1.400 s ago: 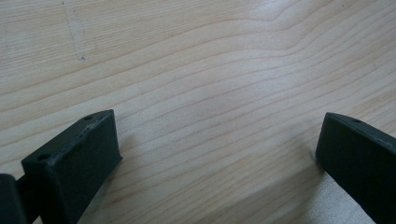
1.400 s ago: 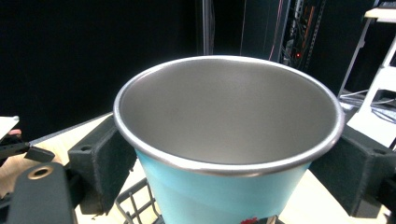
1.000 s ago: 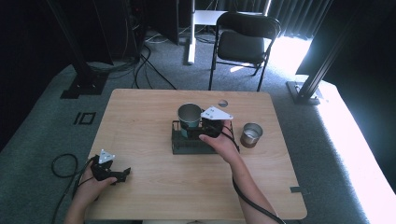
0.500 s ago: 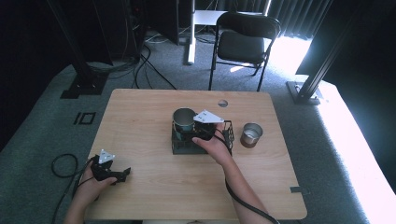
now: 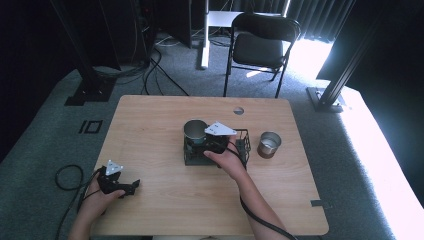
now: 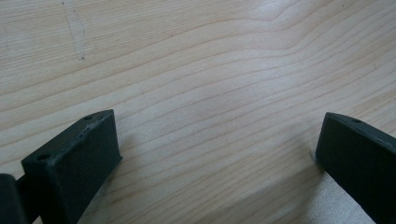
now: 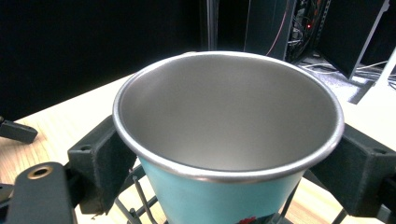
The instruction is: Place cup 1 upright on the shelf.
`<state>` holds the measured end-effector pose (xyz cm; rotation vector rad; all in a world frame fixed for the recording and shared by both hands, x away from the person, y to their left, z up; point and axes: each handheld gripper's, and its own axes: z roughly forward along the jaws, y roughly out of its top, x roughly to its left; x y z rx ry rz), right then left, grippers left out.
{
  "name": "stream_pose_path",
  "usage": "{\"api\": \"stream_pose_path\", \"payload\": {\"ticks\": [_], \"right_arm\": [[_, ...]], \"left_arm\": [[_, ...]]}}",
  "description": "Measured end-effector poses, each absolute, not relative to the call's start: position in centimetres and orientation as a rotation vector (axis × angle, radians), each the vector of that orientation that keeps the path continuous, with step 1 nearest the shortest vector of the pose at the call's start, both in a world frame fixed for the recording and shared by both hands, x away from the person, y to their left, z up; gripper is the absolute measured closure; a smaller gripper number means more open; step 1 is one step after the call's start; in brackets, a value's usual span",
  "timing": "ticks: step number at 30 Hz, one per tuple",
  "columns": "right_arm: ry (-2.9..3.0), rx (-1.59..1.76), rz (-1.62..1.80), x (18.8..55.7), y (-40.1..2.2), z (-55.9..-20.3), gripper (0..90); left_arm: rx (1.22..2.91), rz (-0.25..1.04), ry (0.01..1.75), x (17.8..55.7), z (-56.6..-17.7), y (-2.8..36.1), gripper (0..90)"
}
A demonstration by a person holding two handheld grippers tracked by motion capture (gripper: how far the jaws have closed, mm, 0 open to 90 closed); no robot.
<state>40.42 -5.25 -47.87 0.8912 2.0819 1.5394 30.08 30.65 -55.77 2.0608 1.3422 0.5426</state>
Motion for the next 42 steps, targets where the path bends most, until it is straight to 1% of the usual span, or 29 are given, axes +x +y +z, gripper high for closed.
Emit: {"api": "stream_pose_path", "payload": {"ticks": [10, 19, 42], "right_arm": [[2.110, 0.856, 1.556, 40.4, -5.8, -47.9, 11.8], [2.122, 0.865, 1.518, 39.5, -7.1, -48.0, 11.0], [2.077, 0.864, 1.534, 36.8, -11.9, -47.1, 11.0]], "left_arm": [[2.060, 0.542, 1.342, 30.1, -55.8, 30.6, 0.3], [2.061, 0.544, 1.341, 30.1, -55.8, 30.7, 0.3], [2.060, 0.544, 1.341, 30.1, -55.8, 30.6, 0.3]]}}
